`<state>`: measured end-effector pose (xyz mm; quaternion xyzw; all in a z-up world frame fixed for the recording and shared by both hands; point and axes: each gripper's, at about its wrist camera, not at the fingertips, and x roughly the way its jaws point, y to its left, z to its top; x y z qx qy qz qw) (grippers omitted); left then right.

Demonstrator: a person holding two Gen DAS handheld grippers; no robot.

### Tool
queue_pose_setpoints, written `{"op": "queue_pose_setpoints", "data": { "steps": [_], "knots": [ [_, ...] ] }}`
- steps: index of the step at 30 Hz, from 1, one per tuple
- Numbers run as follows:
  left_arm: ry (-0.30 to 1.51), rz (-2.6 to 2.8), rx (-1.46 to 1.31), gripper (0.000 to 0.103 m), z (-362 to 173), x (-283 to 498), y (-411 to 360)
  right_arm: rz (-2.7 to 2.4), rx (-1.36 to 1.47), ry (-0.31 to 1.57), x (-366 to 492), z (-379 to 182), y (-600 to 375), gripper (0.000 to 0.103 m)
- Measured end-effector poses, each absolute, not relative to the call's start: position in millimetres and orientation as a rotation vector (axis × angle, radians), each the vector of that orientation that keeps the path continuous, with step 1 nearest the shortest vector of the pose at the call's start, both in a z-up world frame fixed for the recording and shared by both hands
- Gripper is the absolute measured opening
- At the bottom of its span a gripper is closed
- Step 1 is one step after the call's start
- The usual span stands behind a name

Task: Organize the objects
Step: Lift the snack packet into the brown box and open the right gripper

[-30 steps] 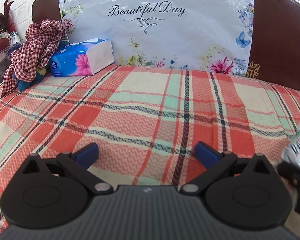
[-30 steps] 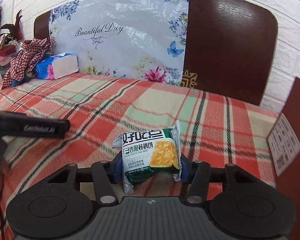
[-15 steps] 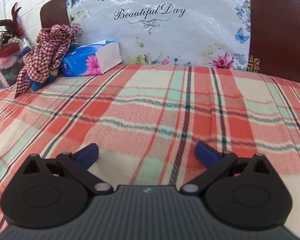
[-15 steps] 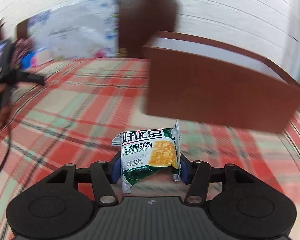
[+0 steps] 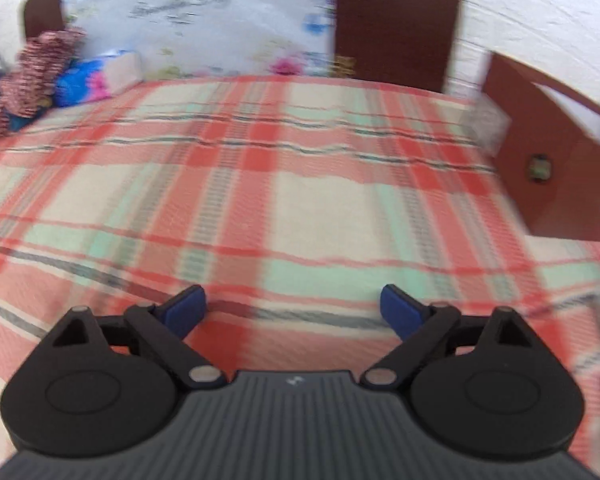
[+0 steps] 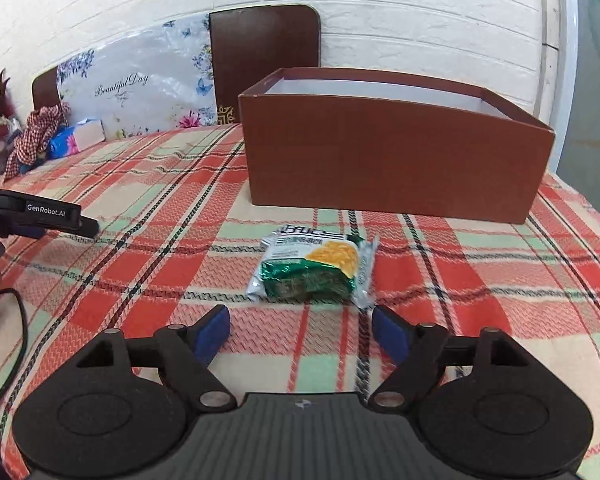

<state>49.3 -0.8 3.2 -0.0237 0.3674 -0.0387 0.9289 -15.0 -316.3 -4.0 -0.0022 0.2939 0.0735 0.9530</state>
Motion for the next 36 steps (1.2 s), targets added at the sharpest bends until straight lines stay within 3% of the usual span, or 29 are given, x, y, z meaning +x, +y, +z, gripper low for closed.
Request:
{"op": "queue_pose_setpoints", "data": {
  "steps": [2, 5, 10, 16, 17, 18, 19, 21, 23, 29, 36],
  "knots": [
    [0.791, -0.208, -0.091, 0.080, 14.1, 44.4, -25.4, 0.157, 0.009, 0.607, -15.7, -1.3, -322.2, 0.077],
    [0.834, -0.378, -0.138, 0.073, 29.0, 39.0, -67.8, 0.168, -0.005, 0.618, -18.0, 0.9, -324.4, 0.076],
    [0.901, -0.553, -0.120, 0.073, 39.0, 38.0, -132.7, 0.184, 0.007, 0.622, -11.9, 5.5, -330.4, 0.075],
    [0.968, -0.555, -0.105, 0.078, 14.3, 53.4, -164.2, 0.237, 0.025, 0.639, 7.7, 2.5, -332.3, 0.076],
    [0.952, -0.557, -0.105, 0.071, 14.8, 54.9, -166.0, 0.250, 0.024, 0.638, 10.9, 3.1, -330.9, 0.074],
    [0.947, -0.577, -0.100, 0.053, 15.1, 55.2, -167.7, 0.263, 0.024, 0.639, 14.0, 3.3, -329.7, 0.066],
    [0.952, -0.610, -0.107, 0.044, 16.0, 55.8, -168.7, 0.267, 0.022, 0.636, 16.3, 3.1, -328.7, 0.053],
    [0.929, -0.593, -0.078, 0.041, 24.0, 54.3, -172.3, 0.275, 0.032, 0.608, 17.6, 3.6, -330.0, 0.048],
    [0.856, -0.600, -0.029, 0.040, 38.0, 45.1, -171.7, 0.278, 0.035, 0.540, 9.7, 7.2, -329.5, 0.043],
    [0.626, -0.609, 0.005, 0.040, 95.1, 36.1, -164.5, 0.243, -0.025, 0.238, -4.6, 36.7, -317.5, 0.043],
    [0.611, -0.513, 0.012, 0.045, 117.5, 105.2, -173.7, 0.227, -0.016, 0.208, 69.3, 54.5, -304.0, 0.046]
  ]
}}
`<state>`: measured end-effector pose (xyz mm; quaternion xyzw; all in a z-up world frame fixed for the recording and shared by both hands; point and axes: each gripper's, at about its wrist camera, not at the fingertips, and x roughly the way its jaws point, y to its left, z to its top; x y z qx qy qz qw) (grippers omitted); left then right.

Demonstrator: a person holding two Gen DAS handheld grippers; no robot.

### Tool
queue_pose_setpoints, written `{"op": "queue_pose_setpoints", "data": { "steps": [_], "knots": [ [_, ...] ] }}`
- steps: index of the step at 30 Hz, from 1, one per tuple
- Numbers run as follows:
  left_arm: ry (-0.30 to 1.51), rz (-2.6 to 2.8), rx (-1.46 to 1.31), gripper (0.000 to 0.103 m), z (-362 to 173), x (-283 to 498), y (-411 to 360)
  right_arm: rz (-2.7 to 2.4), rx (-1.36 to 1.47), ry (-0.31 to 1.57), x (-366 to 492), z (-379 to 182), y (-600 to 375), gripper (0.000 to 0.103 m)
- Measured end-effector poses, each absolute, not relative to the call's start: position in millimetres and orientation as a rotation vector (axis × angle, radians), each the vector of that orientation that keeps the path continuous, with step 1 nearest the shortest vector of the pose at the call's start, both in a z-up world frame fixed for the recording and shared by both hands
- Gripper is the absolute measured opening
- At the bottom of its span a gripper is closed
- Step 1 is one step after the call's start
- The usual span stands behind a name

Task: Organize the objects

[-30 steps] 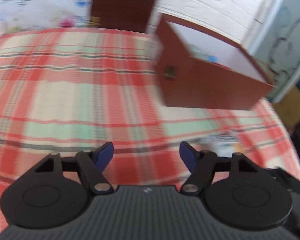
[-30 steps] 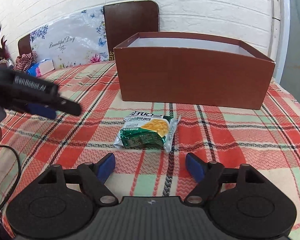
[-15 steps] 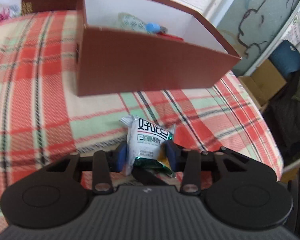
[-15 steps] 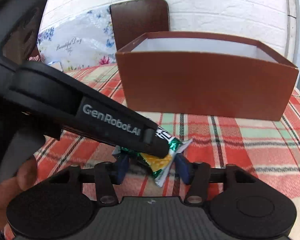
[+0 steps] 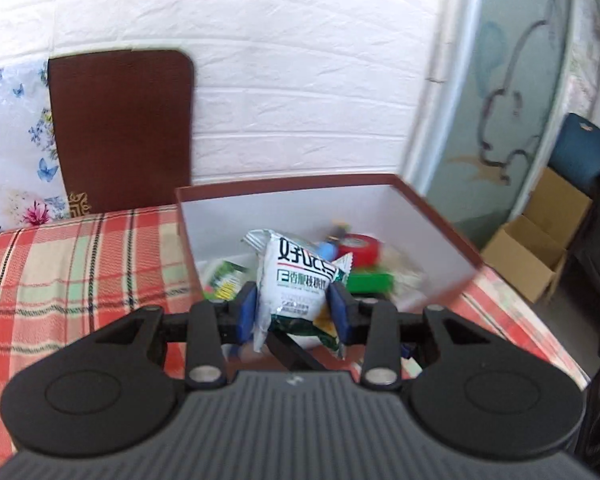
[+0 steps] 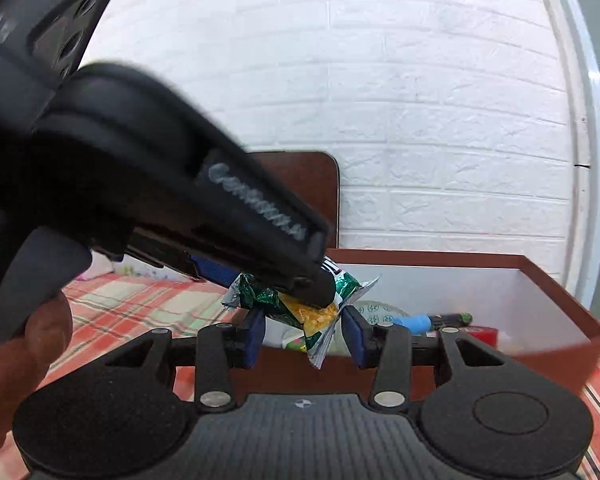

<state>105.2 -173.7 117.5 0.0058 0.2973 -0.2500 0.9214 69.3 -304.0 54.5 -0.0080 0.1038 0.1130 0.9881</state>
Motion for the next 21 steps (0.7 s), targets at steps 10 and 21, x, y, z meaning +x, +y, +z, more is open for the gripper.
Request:
{"op": "queue_pose_setpoints", "data": {
  "steps": [10, 21],
  "knots": [
    [0.666, -0.455, 0.030, 0.048, 97.3, 110.2, -179.6, 0.148, 0.023, 0.176, 53.1, 43.6, -306.0, 0.061],
    [0.642, -0.415, 0.016, 0.071, 121.8, 36.2, -165.0, 0.094, 0.197, 0.315, -25.0, 53.5, -330.4, 0.062]
  ]
}}
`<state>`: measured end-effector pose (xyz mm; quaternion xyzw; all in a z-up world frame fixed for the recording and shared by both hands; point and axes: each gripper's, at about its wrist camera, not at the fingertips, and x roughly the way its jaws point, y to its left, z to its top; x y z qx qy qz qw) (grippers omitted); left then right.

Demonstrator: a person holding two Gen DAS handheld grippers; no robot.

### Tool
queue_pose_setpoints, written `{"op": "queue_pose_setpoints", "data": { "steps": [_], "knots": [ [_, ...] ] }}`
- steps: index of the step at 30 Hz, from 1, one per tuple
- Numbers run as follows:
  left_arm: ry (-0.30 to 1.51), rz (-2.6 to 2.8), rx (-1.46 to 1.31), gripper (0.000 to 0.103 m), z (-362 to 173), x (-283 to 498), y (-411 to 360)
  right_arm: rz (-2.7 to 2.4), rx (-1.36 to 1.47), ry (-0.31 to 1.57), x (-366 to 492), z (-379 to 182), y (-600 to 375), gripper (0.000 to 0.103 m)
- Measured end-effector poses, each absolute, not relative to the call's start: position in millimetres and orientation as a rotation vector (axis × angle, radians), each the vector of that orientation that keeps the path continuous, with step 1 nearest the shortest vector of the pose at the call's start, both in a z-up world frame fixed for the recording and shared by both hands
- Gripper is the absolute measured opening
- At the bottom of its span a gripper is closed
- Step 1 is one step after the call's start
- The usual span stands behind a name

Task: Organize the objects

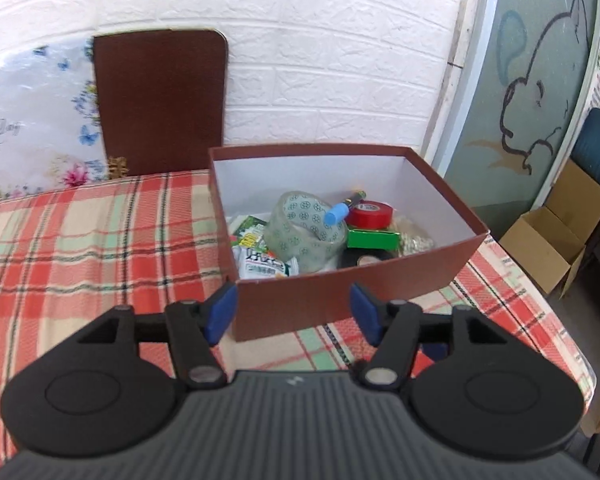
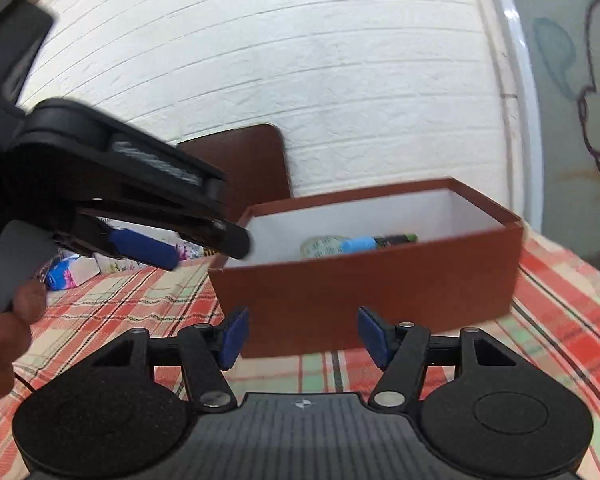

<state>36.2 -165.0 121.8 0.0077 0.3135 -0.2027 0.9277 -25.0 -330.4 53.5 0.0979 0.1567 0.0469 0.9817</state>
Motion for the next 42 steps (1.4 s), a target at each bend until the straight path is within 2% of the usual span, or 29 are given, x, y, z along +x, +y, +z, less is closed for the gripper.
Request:
{"op": "queue_pose_setpoints", "data": {
  "steps": [2, 6, 8, 10, 12, 14, 17, 23, 42],
  "knots": [
    [0.625, -0.398, 0.024, 0.080, 125.8, 22.6, -158.5, 0.075, 0.244, 0.337, -38.6, 57.3, -339.0, 0.064],
    [0.602, -0.362, 0.061, 0.091, 126.6, -3.1, -145.0, 0.049, 0.340, 0.356, -53.0, 64.1, -356.1, 0.082],
    [0.610, -0.344, 0.066, 0.092, 124.1, -13.2, -136.4, 0.036, 0.360, 0.353, -66.1, 68.1, -356.7, 0.088],
    [0.625, -0.326, 0.067, 0.092, 120.7, -21.1, -128.1, 0.010, 0.376, 0.343, -74.3, 73.2, -359.8, 0.097],
    [0.630, -0.310, 0.075, 0.094, 117.2, -30.1, -122.0, 0.012, 0.397, 0.338, -84.0, 78.2, -361.6, 0.101],
    [0.617, -0.286, 0.094, 0.095, 115.3, -41.3, -118.4, 0.028, 0.414, 0.339, -89.8, 83.0, -361.7, 0.102],
    [0.587, -0.269, 0.142, 0.103, 115.8, -60.1, -117.2, 0.041, 0.405, 0.358, -94.3, 90.4, -354.9, 0.102],
    [0.539, -0.207, 0.188, 0.103, 122.1, -92.9, -112.6, 0.037, 0.373, 0.389, -119.8, 96.3, -339.4, 0.102],
    [0.454, -0.168, 0.261, 0.103, 136.7, -171.0, -128.9, 0.095, 0.382, 0.316, -181.0, 104.0, -350.6, 0.102]
  ]
}}
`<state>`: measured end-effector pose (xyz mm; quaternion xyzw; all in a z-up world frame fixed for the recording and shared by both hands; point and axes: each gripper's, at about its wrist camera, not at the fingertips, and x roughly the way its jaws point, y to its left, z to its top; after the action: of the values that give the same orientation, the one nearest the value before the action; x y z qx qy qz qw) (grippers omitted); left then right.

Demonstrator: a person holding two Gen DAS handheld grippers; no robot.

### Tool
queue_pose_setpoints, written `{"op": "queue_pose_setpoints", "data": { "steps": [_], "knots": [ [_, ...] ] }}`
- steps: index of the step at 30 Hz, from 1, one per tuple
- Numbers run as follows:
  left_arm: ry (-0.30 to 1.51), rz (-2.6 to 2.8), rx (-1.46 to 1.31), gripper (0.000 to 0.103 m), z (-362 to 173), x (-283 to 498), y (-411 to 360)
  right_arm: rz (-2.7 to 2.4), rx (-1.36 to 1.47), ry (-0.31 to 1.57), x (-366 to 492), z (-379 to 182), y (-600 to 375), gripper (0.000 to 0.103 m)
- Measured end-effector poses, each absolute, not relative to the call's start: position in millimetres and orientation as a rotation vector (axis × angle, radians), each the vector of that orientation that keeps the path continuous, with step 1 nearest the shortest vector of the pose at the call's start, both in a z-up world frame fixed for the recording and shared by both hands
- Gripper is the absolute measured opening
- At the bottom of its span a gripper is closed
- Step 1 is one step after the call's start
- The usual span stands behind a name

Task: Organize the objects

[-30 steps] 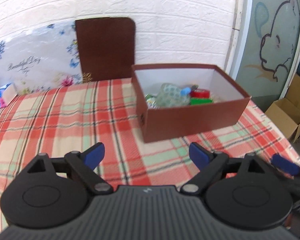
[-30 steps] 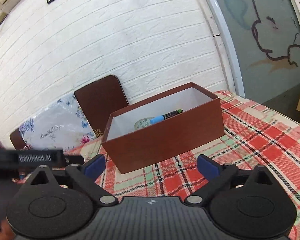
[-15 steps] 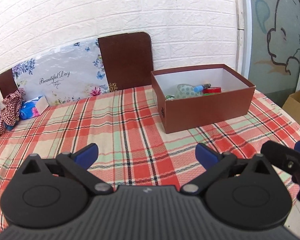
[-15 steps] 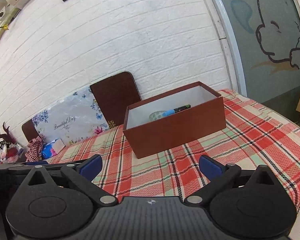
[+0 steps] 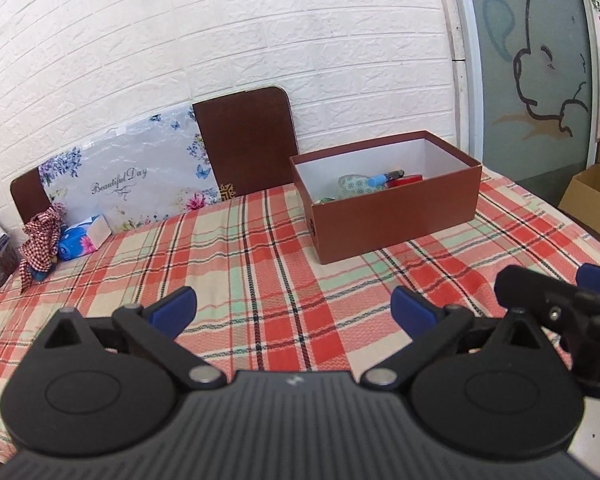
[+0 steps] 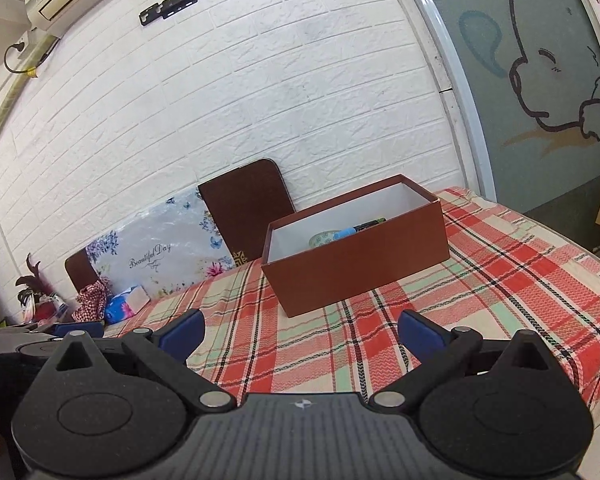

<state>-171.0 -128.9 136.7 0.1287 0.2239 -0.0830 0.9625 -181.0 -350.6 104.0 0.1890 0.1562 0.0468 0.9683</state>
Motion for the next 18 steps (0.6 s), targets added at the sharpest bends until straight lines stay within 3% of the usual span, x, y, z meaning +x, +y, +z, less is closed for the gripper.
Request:
{"op": "queue_pose_setpoints", "data": {
  "steps": [18],
  "knots": [
    [0.404, -0.088, 0.261, 0.103, 136.4, -202.3, -103.0, 0.027, 0.401, 0.187, -203.3, 100.5, -334.2, 0.103]
  ]
}}
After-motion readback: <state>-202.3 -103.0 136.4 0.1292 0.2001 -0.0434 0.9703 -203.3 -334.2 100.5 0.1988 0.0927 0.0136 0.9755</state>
